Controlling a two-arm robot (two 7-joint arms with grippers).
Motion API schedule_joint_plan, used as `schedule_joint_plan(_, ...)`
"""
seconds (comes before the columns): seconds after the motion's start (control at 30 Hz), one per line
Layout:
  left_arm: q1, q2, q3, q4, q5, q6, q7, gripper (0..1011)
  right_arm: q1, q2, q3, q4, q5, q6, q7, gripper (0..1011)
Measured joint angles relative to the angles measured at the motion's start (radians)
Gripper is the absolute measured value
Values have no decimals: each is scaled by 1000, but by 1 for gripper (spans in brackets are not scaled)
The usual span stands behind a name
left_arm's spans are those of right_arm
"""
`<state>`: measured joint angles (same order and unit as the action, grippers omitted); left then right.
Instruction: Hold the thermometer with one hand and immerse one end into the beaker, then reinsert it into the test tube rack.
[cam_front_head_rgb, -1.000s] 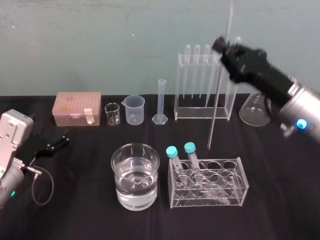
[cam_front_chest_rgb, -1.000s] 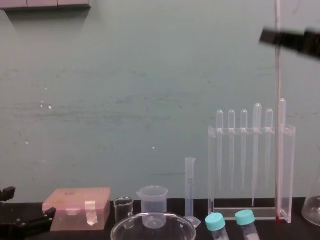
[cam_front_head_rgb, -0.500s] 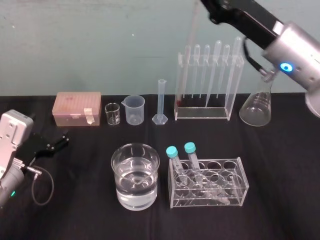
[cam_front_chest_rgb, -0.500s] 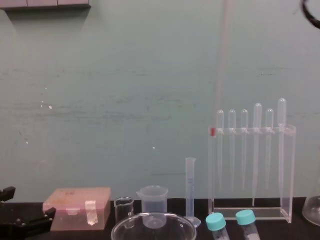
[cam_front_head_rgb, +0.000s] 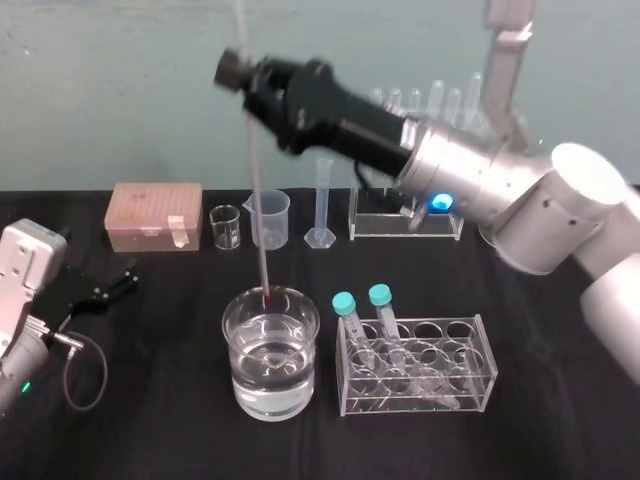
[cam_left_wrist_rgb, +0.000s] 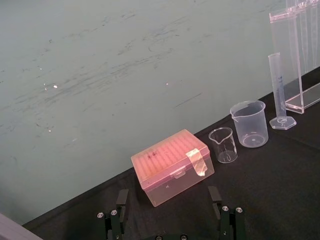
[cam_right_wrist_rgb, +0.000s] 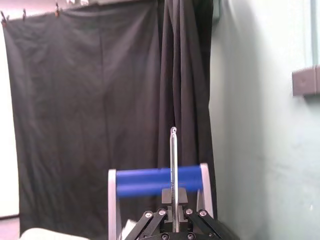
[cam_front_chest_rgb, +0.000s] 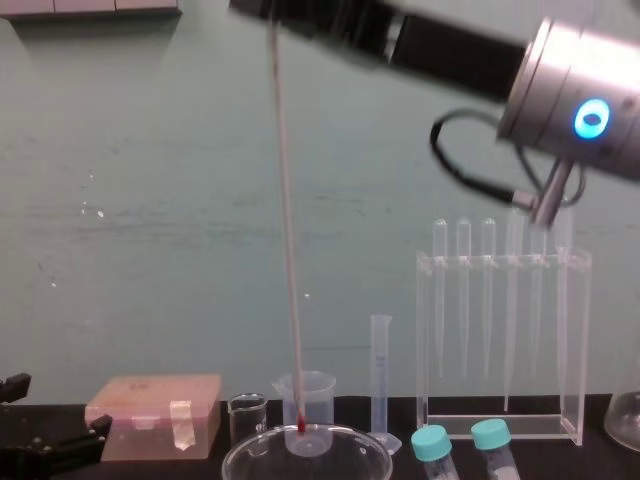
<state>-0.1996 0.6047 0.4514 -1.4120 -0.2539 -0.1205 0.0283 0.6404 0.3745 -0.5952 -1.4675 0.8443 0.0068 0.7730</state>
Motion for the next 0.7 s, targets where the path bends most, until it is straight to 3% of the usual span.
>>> schedule_joint_plan(0.33,0,0,0,0,0,0,0,1008,-20,-12,-61,111,-52,-81,53,56)
schedule_joint_plan(0.7,0,0,0,0,0,0,0,1008,-66,-6,-71,142,-76,-87,57,56)
